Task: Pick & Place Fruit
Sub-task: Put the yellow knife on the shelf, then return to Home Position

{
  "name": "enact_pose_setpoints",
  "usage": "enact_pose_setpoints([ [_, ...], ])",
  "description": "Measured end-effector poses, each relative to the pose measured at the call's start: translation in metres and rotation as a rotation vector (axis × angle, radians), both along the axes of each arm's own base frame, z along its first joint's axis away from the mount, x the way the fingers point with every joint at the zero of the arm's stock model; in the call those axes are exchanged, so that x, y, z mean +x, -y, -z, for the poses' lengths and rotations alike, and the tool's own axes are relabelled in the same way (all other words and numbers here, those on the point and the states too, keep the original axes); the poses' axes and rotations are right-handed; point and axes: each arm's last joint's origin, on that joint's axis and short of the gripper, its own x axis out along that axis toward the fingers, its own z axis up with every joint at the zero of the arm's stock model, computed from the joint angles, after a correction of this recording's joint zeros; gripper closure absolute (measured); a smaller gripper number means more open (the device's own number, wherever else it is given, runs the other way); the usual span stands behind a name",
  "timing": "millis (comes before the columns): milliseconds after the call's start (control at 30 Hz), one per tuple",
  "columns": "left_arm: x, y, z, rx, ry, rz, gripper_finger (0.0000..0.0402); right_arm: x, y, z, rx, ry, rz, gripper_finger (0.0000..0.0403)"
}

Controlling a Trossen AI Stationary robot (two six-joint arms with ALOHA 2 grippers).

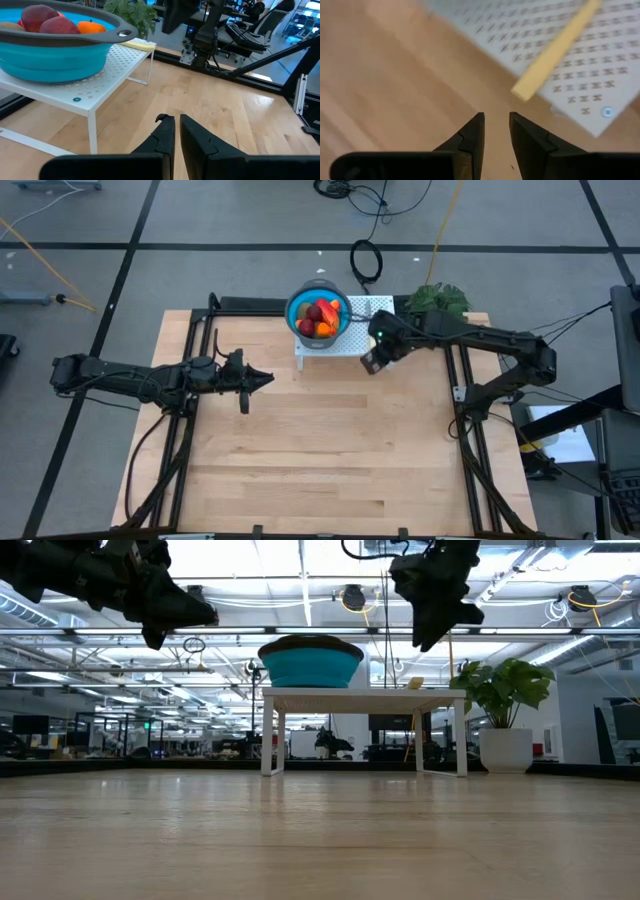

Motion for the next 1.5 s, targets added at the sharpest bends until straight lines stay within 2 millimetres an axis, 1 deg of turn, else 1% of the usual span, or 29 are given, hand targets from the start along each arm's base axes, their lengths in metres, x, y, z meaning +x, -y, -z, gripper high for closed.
enact_pose_setpoints([
  [67,0.0,0.0,0.0,0.0,0.0,0.0,0.0376,0.002,-0.006,0.001,-0.005,-0.015,-0.095,0.0316],
  [133,0.0,0.0,0.0,-0.001,0.001,0.0,0.0376,0.004,-0.01,0.006,-0.021,-0.029,-0.149,0.0316],
  [267,0.0,0.0,0.0,-0.018,0.003,-0.003,0.0376,0.003,-0.011,0.023,-0.015,-0.084,-0.182,0.0316],
  [367,0.0,0.0,0.0,-0.034,0.006,-0.006,0.0376,0.002,-0.011,0.034,-0.003,-0.092,-0.209,0.0316],
  [467,0.0,0.0,0.0,-0.044,0.008,-0.008,0.0376,0.003,-0.012,0.04,-0.002,-0.091,-0.22,0.0316],
  [633,0.0,0.0,0.0,-0.044,0.008,-0.008,0.0376,0.007,-0.008,0.041,-0.033,-0.046,-0.23,0.0316],
  [967,0.0,0.0,0.0,-0.046,0.008,-0.009,0.0376,0.005,0.008,0.039,-0.064,-0.029,-0.215,0.0316],
  [1233,0.0,0.0,0.0,-0.046,0.008,-0.01,0.0376,0.004,0.016,0.038,-0.083,-0.014,-0.212,0.0316],
  [1400,0.0,0.0,0.0,-0.045,0.008,-0.01,0.0376,0.005,0.017,0.038,-0.079,0.01,-0.219,0.0316],
  [1500,0.0,0.0,0.0,-0.059,0.011,-0.013,0.0376,0.006,0.011,0.033,-0.055,0.062,-0.288,0.0316],
])
